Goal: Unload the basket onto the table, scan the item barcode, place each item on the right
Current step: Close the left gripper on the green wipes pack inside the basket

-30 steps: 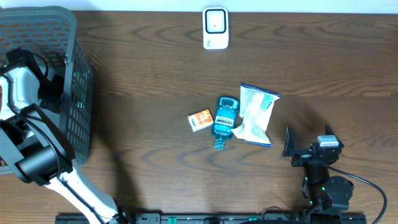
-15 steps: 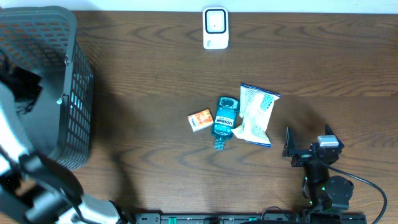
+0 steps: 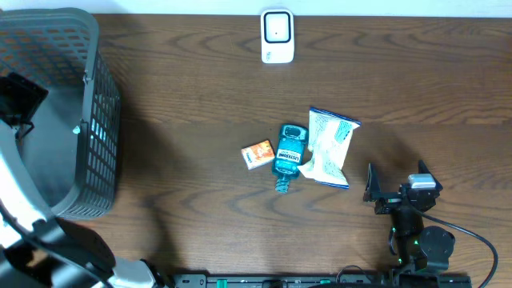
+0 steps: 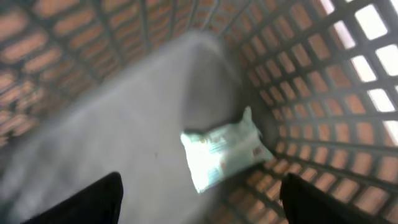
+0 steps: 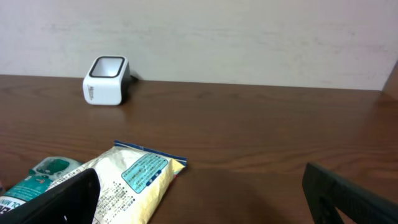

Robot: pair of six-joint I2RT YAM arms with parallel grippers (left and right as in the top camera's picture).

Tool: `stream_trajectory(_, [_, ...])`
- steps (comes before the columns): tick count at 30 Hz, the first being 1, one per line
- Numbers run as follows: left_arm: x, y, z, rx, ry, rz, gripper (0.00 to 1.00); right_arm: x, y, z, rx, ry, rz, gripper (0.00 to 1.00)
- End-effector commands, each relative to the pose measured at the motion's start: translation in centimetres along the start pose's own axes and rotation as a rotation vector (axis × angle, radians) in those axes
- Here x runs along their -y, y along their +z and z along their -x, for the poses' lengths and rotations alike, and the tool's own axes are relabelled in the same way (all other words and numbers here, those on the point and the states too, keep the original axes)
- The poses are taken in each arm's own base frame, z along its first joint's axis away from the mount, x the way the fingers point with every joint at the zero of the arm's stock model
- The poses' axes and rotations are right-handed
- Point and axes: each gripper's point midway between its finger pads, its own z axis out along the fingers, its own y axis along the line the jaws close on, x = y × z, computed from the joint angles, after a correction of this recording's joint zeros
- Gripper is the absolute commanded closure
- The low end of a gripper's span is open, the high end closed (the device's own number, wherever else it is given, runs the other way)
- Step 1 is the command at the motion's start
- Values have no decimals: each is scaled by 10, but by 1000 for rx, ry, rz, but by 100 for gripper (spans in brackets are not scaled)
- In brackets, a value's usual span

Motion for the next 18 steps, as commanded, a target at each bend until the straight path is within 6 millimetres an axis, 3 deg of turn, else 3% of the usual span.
stream_trajectory(1, [-6,32,-6,-61,267,25,18,0,0,-1,-4,7,-2,1])
stream_trajectory(5, [-9,47,-28,-167,347,0,17,0,0,-1,-4,7,-2,1])
stream_trajectory(7, [8,53,-45,-224,510,-136,2,0,0,-1,-4,7,-2,1])
stream_trajectory(10, [10,59,-67,-281,676,-216,2,0,0,-1,-4,7,-2,1])
stream_trajectory(18, [1,86,-80,-314,703,-215,2,0,0,-1,-4,7,-2,1])
